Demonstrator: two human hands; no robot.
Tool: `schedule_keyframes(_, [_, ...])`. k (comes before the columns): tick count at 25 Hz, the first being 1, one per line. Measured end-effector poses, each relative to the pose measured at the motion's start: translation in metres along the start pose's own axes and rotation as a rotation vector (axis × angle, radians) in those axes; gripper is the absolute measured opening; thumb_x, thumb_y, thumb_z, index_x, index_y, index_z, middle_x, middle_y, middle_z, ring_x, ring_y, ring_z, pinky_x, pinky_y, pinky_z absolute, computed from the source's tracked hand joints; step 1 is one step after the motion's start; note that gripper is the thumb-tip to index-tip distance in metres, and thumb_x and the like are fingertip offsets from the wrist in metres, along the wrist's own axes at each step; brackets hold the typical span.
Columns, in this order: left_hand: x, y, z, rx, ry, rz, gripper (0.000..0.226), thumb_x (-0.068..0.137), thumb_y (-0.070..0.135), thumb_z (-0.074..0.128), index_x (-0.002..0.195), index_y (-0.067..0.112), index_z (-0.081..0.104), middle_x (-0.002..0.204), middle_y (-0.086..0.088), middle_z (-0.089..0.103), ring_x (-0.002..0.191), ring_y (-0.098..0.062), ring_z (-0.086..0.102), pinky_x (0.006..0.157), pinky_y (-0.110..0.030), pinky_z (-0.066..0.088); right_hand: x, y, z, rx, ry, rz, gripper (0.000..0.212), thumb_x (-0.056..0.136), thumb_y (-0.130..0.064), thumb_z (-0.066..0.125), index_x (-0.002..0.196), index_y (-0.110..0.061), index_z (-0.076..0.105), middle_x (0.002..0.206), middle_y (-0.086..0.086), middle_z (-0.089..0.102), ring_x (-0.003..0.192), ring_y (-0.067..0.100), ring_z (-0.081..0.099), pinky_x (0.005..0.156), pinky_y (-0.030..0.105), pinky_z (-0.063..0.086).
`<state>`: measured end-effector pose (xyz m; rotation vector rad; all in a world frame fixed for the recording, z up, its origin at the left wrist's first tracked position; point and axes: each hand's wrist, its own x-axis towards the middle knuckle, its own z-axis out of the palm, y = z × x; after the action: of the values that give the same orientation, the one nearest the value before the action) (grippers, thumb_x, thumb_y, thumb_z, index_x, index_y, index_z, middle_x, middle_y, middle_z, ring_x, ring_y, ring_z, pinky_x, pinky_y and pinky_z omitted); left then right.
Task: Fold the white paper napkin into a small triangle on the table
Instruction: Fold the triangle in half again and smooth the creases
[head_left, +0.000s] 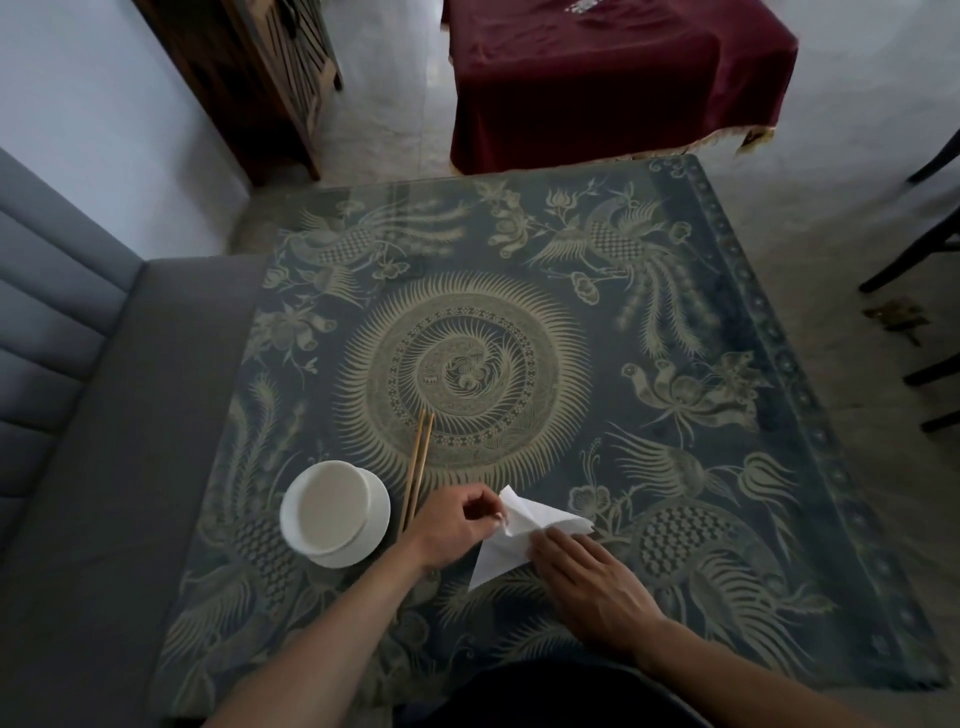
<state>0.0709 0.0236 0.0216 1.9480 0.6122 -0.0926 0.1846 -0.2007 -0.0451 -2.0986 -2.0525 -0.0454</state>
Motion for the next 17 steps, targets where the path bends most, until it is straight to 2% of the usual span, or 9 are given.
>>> schedule_keyframes(4, [-0.019, -0.011, 0.004, 0.031, -0.015, -0.064, 0.012, 0.081, 0.014, 0.074, 0.083, 0.025, 0.072, 0.083, 0.008, 0.072, 0.080, -0.006, 0.066, 0.078, -0.026, 0.054, -0.001, -0.001, 0.005, 0.053, 0.066, 0.027, 0.043, 0.085, -0.029, 0.060, 0.123, -0.010, 0.063, 0.120, 0.005, 0.063, 0.109, 0.025, 0.058, 0.101, 0.040, 0.044])
schedule_keyframes(8, [-0.032, -0.020, 0.008, 0.074, -0.029, -0.092, 0.009, 0.080, 0.018, 0.076, 0.085, 0.025, 0.074, 0.085, 0.012, 0.072, 0.082, 0.000, 0.065, 0.077, -0.019, 0.051, -0.003, 0.000, 0.009, 0.061, 0.071, 0.034, 0.042, 0.084, -0.031, 0.063, 0.121, -0.013, 0.061, 0.112, 0.001, 0.061, 0.101, 0.023, 0.055, 0.098, 0.039, 0.040])
schedule_keyframes(12, [-0.044, -0.027, 0.014, 0.091, 0.000, -0.133, 0.014, 0.079, 0.017, 0.077, 0.088, 0.027, 0.075, 0.083, 0.013, 0.071, 0.078, 0.003, 0.064, 0.070, -0.007, 0.044, -0.005, -0.001, 0.009, 0.061, 0.034, 0.041, 0.045, 0.084, -0.035, 0.064, 0.123, -0.013, 0.062, 0.112, 0.001, 0.062, 0.101, 0.023, 0.057, 0.097, 0.041, 0.045])
schedule_keyframes(17, [-0.055, -0.034, 0.020, 0.132, -0.013, -0.136, 0.016, 0.079, 0.021, 0.078, 0.093, 0.026, 0.076, 0.091, 0.012, 0.070, 0.084, -0.002, 0.063, 0.079, -0.022, 0.051, -0.008, 0.001, 0.005, 0.049, 0.023, 0.067, 0.043, 0.086, -0.032, 0.059, 0.124, -0.010, 0.063, 0.115, 0.003, 0.065, 0.105, 0.023, 0.060, 0.101, 0.042, 0.045])
